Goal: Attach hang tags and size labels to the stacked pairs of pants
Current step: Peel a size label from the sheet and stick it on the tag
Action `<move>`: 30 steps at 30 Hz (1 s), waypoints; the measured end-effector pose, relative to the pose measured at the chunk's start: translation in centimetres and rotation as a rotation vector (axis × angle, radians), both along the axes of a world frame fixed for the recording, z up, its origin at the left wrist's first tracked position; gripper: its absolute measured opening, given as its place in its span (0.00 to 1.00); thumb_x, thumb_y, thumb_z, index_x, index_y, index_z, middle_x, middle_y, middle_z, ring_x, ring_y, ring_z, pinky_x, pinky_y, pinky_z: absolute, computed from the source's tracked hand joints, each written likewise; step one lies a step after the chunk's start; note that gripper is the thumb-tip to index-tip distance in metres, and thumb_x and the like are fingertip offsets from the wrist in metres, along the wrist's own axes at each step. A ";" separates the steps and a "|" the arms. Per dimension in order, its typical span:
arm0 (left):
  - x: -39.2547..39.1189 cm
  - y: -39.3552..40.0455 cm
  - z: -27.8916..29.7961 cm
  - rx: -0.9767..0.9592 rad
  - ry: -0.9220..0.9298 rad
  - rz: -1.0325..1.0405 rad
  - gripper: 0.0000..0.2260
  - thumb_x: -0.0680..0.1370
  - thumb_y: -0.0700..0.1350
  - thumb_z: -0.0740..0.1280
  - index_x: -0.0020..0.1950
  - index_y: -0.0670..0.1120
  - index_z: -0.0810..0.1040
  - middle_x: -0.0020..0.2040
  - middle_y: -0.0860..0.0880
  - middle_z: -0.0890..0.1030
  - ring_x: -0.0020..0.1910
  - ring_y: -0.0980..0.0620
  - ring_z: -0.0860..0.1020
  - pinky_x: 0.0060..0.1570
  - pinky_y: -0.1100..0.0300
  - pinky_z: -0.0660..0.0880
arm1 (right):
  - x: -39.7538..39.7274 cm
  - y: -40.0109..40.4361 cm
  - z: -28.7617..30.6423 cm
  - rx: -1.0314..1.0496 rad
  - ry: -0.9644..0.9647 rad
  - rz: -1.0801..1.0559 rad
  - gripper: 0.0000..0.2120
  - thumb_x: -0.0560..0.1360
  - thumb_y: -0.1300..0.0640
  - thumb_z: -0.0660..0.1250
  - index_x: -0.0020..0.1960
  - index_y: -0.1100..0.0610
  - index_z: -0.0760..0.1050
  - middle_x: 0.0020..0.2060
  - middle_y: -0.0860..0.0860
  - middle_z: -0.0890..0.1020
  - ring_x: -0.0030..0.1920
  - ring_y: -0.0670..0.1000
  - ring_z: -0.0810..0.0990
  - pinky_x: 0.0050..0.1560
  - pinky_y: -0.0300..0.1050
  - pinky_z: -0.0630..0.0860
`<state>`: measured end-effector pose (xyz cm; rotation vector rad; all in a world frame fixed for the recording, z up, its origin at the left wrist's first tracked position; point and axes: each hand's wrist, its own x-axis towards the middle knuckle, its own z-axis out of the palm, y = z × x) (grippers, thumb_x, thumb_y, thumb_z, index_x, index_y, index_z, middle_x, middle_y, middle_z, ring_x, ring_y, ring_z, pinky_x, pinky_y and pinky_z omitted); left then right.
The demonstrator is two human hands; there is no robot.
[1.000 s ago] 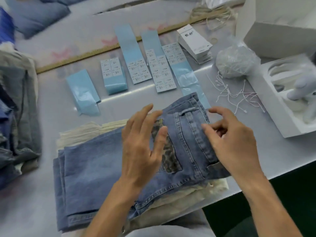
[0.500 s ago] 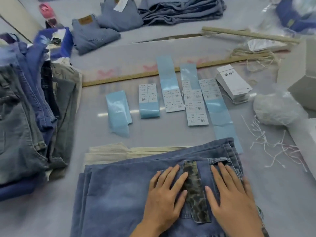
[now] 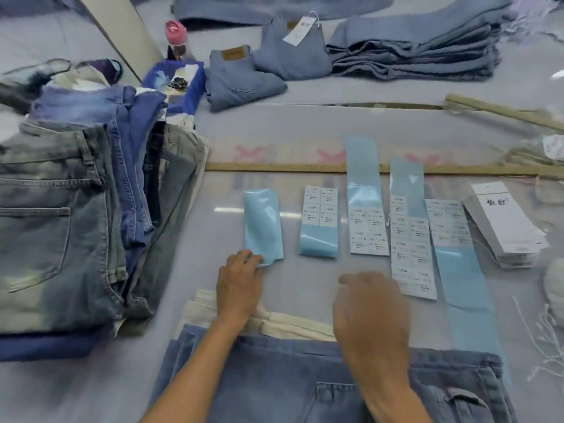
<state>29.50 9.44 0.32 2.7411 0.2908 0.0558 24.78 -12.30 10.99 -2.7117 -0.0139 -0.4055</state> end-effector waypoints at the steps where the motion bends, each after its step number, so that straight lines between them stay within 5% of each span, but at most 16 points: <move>1: -0.1 0.3 0.0 -0.003 -0.061 0.005 0.08 0.77 0.40 0.73 0.56 0.45 0.84 0.56 0.45 0.83 0.52 0.41 0.80 0.47 0.51 0.75 | 0.7 0.8 -0.2 0.018 -0.013 0.056 0.10 0.71 0.63 0.75 0.52 0.57 0.82 0.47 0.53 0.80 0.46 0.57 0.78 0.44 0.54 0.76; 5: 2.0 1.6 1.9 -0.127 -0.253 0.056 0.08 0.78 0.42 0.73 0.57 0.43 0.84 0.52 0.45 0.85 0.49 0.44 0.81 0.45 0.53 0.79 | 2.1 3.7 -2.5 0.112 -0.023 0.327 0.09 0.73 0.63 0.72 0.52 0.56 0.82 0.47 0.51 0.80 0.45 0.55 0.78 0.42 0.49 0.77; 9: 8.8 4.1 5.9 -0.148 -0.407 0.054 0.08 0.79 0.43 0.72 0.57 0.43 0.83 0.52 0.46 0.84 0.50 0.45 0.80 0.47 0.54 0.76 | 5.4 5.7 -6.1 0.165 0.184 0.413 0.12 0.72 0.66 0.75 0.53 0.57 0.83 0.48 0.50 0.83 0.46 0.54 0.82 0.42 0.47 0.81; 15: 19.3 6.6 11.4 -0.300 -0.353 0.015 0.06 0.79 0.42 0.69 0.56 0.46 0.81 0.47 0.51 0.82 0.49 0.45 0.80 0.49 0.56 0.74 | 13.7 9.0 -8.8 0.261 0.293 0.454 0.20 0.79 0.60 0.68 0.71 0.56 0.74 0.66 0.52 0.75 0.61 0.53 0.77 0.59 0.50 0.78; 19: 19.7 6.9 14.2 -0.590 -0.359 -0.079 0.10 0.78 0.44 0.72 0.59 0.50 0.79 0.46 0.45 0.84 0.45 0.45 0.82 0.46 0.50 0.81 | 17.8 9.7 -7.4 0.848 0.395 0.118 0.22 0.78 0.57 0.71 0.70 0.49 0.71 0.60 0.48 0.77 0.47 0.47 0.83 0.50 0.41 0.81; 22: 15.7 5.7 14.4 -0.643 -0.350 -0.236 0.11 0.77 0.44 0.72 0.58 0.53 0.79 0.43 0.47 0.83 0.41 0.49 0.81 0.43 0.55 0.80 | 18.8 9.2 -6.0 1.489 0.678 -0.047 0.15 0.82 0.49 0.66 0.67 0.50 0.73 0.57 0.56 0.82 0.48 0.54 0.87 0.49 0.50 0.84; 24: 10.4 4.3 12.7 -0.542 -0.290 -0.362 0.14 0.74 0.41 0.74 0.58 0.52 0.80 0.43 0.51 0.82 0.40 0.54 0.80 0.42 0.60 0.78 | 17.7 8.3 -6.0 1.676 0.881 -0.051 0.22 0.81 0.37 0.62 0.66 0.51 0.75 0.56 0.59 0.85 0.52 0.59 0.87 0.48 0.55 0.84; 27: 1.7 1.5 8.2 -0.268 -0.188 -0.570 0.22 0.63 0.32 0.73 0.54 0.47 0.84 0.48 0.48 0.84 0.44 0.46 0.83 0.42 0.55 0.79 | 15.6 7.3 -6.8 1.531 1.064 -0.033 0.23 0.77 0.36 0.66 0.63 0.52 0.79 0.53 0.56 0.87 0.49 0.55 0.86 0.47 0.51 0.82; 30: -4.3 -0.1 4.8 -0.431 0.232 -0.517 0.23 0.68 0.42 0.72 0.59 0.62 0.81 0.62 0.54 0.76 0.55 0.51 0.78 0.56 0.56 0.77 | 13.8 7.1 -7.7 1.343 1.042 -0.065 0.11 0.78 0.55 0.71 0.60 0.54 0.82 0.48 0.53 0.88 0.43 0.51 0.86 0.43 0.45 0.81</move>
